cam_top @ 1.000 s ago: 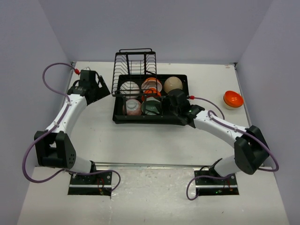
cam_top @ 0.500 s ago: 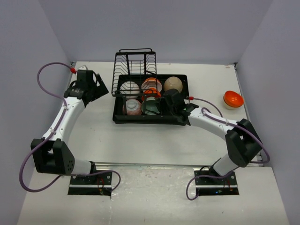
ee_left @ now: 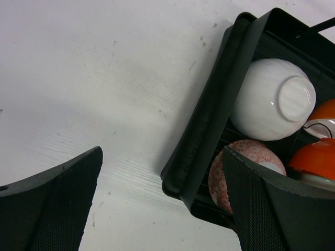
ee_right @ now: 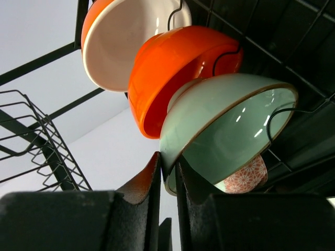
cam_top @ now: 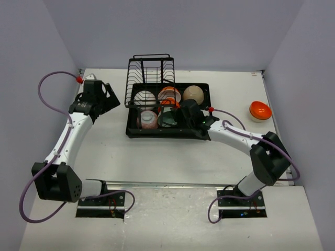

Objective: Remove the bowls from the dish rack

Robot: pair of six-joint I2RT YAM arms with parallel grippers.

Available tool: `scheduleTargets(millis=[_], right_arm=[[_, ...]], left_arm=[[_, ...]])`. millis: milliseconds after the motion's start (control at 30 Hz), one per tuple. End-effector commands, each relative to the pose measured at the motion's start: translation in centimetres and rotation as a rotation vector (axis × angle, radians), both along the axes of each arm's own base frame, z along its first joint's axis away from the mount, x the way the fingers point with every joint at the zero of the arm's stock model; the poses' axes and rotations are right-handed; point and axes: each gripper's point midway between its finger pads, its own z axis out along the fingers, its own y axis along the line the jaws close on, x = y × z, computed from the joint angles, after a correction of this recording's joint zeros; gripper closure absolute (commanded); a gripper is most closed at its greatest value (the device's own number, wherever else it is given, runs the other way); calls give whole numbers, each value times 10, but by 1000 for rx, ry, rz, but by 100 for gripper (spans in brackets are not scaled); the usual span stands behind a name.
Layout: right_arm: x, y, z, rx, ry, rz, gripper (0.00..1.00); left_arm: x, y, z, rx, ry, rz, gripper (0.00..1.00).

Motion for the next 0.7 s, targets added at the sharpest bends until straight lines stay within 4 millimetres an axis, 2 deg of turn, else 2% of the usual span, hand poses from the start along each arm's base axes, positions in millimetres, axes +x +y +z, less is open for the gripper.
scheduleTargets(millis=[0, 167, 200, 233, 267, 333, 367, 400, 433, 500, 533, 600, 633, 667], right_arm=[[1, -20, -25, -3, 66, -145, 100], [-5, -17, -25, 6, 28, -127, 100], [-9, -19, -32, 1, 25, -123, 100], [-5, -15, -19, 39, -35, -109, 100], [-10, -20, -31, 30, -26, -109, 100], [-11, -22, -27, 49, -76, -104, 100], [-9, -20, -20, 86, -116, -103, 100], [-13, -24, -29, 87, -123, -96, 100], [-10, -18, -17, 126, -189, -78, 100], [-15, -21, -26, 126, -211, -60, 100], [-12, -17, -16, 169, -273, -55, 100], [-16, -19, -23, 171, -304, -39, 100], [-14, -16, -5, 221, -379, -32, 100], [-16, -16, -13, 212, -379, -26, 100]], left_arm=[[-3, 0, 9, -10, -40, 12, 5], [-4, 1, 14, -3, -60, 15, 5], [-4, 1, 14, -3, -63, 17, 5], [-4, 2, 13, -2, -61, 16, 5], [-4, 2, 14, -2, -65, 18, 5], [-5, 2, 12, -1, -65, 19, 5], [-6, 2, 9, -2, -62, 20, 5], [-7, 2, 7, -1, -62, 19, 5], [-7, 2, 7, -1, -69, 18, 5], [-9, 3, -1, 3, -63, 21, 5], [-8, 3, -3, 3, -64, 24, 5], [-11, 3, -11, 3, -45, 21, 5], [-12, 3, -12, 3, -46, 19, 5], [-13, 4, -16, 8, -37, 19, 5]])
